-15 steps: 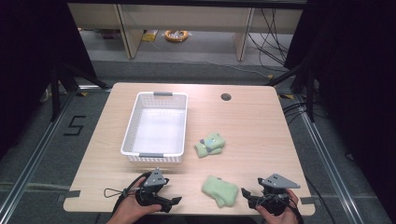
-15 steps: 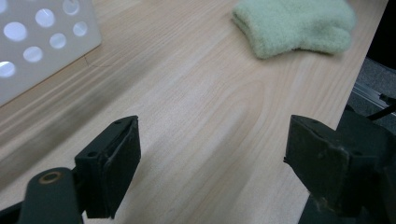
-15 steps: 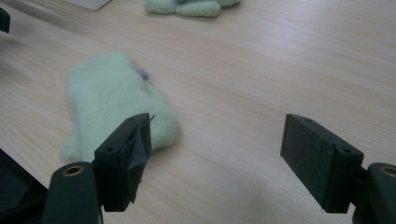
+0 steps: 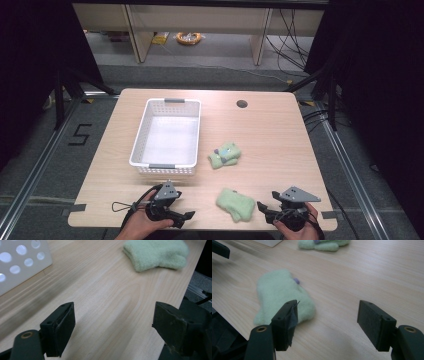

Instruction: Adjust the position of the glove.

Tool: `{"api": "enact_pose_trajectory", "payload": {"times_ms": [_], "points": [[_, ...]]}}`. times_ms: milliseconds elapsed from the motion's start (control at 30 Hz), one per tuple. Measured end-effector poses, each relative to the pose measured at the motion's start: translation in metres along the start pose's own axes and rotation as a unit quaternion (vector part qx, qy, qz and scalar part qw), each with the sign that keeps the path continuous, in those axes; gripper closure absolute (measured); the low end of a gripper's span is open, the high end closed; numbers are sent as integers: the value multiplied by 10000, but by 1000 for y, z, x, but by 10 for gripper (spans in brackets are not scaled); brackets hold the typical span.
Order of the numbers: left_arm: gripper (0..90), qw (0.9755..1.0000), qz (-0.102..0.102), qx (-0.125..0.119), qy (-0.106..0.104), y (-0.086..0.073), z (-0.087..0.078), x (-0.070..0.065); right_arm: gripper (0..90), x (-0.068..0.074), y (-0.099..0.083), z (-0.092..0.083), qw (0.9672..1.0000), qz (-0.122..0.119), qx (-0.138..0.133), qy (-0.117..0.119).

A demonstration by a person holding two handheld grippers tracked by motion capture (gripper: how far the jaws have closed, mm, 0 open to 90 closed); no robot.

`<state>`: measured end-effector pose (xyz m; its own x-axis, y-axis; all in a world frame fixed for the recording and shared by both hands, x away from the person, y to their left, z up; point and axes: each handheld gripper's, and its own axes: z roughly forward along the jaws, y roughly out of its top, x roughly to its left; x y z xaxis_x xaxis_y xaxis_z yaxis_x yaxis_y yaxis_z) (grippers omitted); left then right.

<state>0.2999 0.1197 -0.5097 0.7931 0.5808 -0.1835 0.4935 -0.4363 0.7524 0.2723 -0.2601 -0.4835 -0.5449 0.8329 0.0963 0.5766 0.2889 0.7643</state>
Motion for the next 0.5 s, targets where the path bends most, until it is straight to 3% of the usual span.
{"api": "enact_pose_trajectory", "payload": {"times_ms": [200,233,267,300,400,433,500], "points": [[178,9999,-47,-33,-124,4,4,-5,379,2,2,4,9998,-45,-33,201],[178,9998,-80,-72,-172,5,6,-7,384,6,2,4,9996,127,4,240],[178,9997,-134,-91,-196,7,8,-8,393,5,3,5,9997,14,-19,260],[178,9995,-103,-151,-240,9,10,-10,407,4,4,6,9995,-87,-54,288],[178,9994,-85,-186,-295,14,16,-16,432,7,8,10,9993,-91,-41,356],[178,9993,48,-170,-321,16,17,-16,446,8,9,11,9992,-121,-36,374],[183,9992,88,-143,-376,20,21,-21,458,13,11,14,9993,-90,50,361]]}}
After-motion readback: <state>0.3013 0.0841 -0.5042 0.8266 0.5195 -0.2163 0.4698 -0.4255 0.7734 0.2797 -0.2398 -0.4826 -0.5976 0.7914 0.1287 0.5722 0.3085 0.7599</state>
